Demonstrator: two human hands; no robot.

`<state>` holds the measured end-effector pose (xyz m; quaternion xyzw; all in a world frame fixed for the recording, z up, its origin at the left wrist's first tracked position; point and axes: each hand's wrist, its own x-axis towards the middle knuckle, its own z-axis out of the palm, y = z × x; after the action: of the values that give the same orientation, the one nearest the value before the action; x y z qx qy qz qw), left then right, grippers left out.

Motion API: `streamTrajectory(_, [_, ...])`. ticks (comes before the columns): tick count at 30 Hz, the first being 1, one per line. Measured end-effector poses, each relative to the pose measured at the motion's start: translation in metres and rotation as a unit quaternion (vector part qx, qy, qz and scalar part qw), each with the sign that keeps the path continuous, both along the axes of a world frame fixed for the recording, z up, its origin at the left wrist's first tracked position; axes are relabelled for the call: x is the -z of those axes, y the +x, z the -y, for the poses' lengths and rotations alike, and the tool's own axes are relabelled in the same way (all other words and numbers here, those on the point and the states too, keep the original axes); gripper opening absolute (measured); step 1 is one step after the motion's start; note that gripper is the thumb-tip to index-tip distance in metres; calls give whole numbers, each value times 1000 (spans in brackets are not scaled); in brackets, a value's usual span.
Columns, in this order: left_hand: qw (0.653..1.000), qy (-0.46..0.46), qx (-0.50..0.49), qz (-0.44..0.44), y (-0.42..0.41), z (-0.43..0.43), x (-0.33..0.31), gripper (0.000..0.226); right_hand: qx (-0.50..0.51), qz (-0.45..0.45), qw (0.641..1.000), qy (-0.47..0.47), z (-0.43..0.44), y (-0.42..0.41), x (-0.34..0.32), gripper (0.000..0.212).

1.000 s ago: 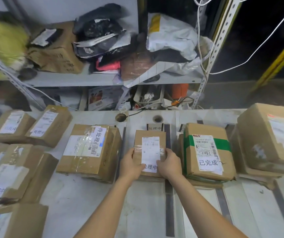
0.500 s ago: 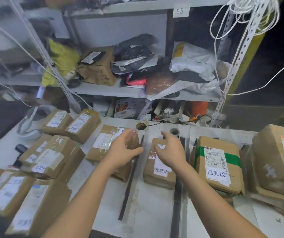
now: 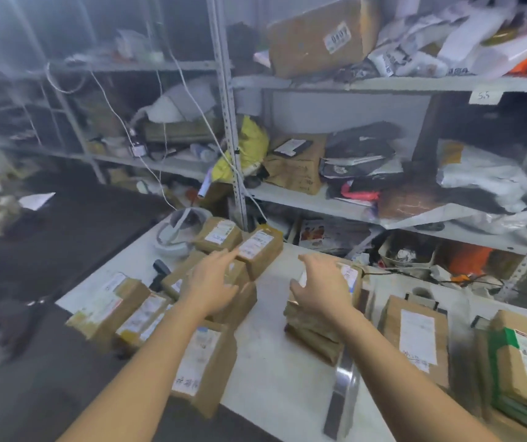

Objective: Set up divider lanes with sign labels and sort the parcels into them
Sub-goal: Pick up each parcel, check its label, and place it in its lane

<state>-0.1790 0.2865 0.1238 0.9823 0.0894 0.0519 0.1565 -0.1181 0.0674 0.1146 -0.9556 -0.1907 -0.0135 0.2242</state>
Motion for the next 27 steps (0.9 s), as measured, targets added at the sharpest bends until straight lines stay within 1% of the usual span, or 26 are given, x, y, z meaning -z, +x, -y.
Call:
streamTrajectory(2, [1000, 30, 4, -2, -12, -34, -5, 77, -5, 13, 1000, -16, -34, -11, -1, 50])
streamTrajectory(4, [998, 58, 7, 15, -22, -65, -8, 78, -7, 27, 999, -32, -63, -19, -1, 46])
streamTrajectory(6, [998, 66, 6, 24, -27, -93, -8, 80, -3, 32, 999, -44, -86, -27, 1, 45])
streamTrajectory(12, [997, 68, 16, -25, -21, -148, 4, 82, 11, 10, 999, -51, -133, -30, 15, 40])
streamTrajectory(16, [996, 56, 30, -58, 0, -168, 23, 69, 13, -19, 999, -44, -158, -11, 36, 42])
streamTrajectory(19, [995, 21, 30, -89, 22, -179, 45, 65, 18, -64, 998, -19, -176, 8, 59, 53])
streamTrajectory(23, [987, -64, 12, -145, 50, -191, 75, 76, 30, -137, 990, 5, -195, 35, 88, 63])
streamTrajectory(27, [970, -168, -23, -174, 74, -196, 103, 83, 63, -214, 973, 55, -209, 49, 112, 68])
